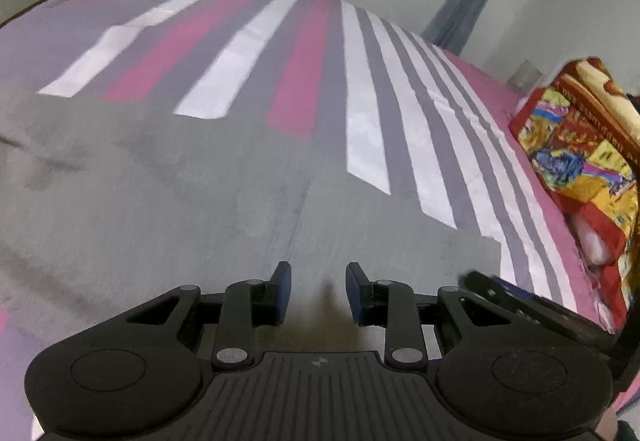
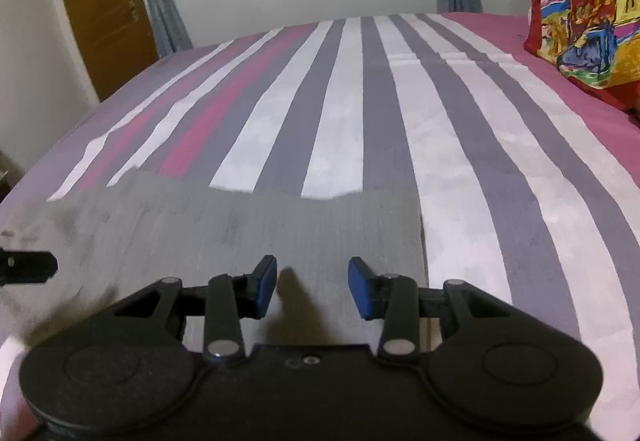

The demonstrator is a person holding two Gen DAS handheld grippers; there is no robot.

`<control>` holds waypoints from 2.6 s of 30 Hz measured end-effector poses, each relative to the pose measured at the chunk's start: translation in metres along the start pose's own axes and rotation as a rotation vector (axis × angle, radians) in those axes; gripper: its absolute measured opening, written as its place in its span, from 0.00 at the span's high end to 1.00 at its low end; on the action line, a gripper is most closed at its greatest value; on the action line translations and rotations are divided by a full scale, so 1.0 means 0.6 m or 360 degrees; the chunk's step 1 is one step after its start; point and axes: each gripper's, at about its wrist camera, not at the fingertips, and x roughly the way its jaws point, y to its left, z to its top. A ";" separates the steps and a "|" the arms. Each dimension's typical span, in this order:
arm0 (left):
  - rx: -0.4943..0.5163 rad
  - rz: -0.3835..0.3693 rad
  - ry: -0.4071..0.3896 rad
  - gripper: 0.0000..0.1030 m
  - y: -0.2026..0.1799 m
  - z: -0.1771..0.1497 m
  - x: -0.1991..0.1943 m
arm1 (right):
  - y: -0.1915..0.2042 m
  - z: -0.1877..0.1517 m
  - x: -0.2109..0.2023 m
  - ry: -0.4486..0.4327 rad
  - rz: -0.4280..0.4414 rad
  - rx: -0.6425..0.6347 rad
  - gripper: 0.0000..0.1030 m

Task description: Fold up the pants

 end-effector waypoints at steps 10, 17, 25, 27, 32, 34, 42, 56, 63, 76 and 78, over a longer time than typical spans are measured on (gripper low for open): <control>0.0061 0.0052 0.0192 0.72 -0.032 -0.001 0.127 | 0.021 -0.028 0.063 0.0120 -0.0068 -0.0219 0.57; 0.0078 0.0067 0.0174 0.72 -0.010 -0.022 0.075 | 0.043 -0.026 0.011 0.0089 0.0011 -0.0162 0.56; 0.0046 0.0062 0.0097 0.72 0.016 -0.058 0.013 | 0.098 -0.092 -0.006 0.0076 0.0024 -0.0240 0.49; -0.0004 0.0067 0.0099 0.72 0.030 -0.055 -0.006 | 0.104 -0.075 -0.021 0.0068 0.0098 -0.0201 0.50; -0.0192 0.0145 0.0117 0.49 0.108 -0.065 -0.042 | 0.128 -0.080 -0.025 0.0084 0.0209 -0.0098 0.46; -0.0274 0.0199 0.0065 0.38 0.144 -0.073 -0.065 | 0.145 -0.090 -0.026 0.0084 0.0244 -0.0099 0.46; -0.0498 0.0344 -0.0054 0.38 0.277 -0.092 -0.128 | 0.191 -0.076 -0.029 0.0059 0.0312 -0.0181 0.59; -0.0943 0.0209 -0.0069 0.38 0.425 -0.081 -0.076 | 0.209 -0.084 0.008 0.0141 0.0287 -0.0195 0.64; -0.1098 0.0067 -0.0107 0.38 0.457 -0.076 -0.040 | 0.210 -0.088 0.011 0.0133 0.0280 -0.0186 0.64; -0.1144 0.0049 -0.0169 0.39 0.460 -0.049 -0.004 | 0.216 -0.062 0.010 0.0149 0.0275 -0.0175 0.63; -0.1137 0.0050 -0.0169 0.39 0.460 -0.045 -0.002 | 0.217 -0.061 0.018 0.0167 0.0261 -0.0183 0.63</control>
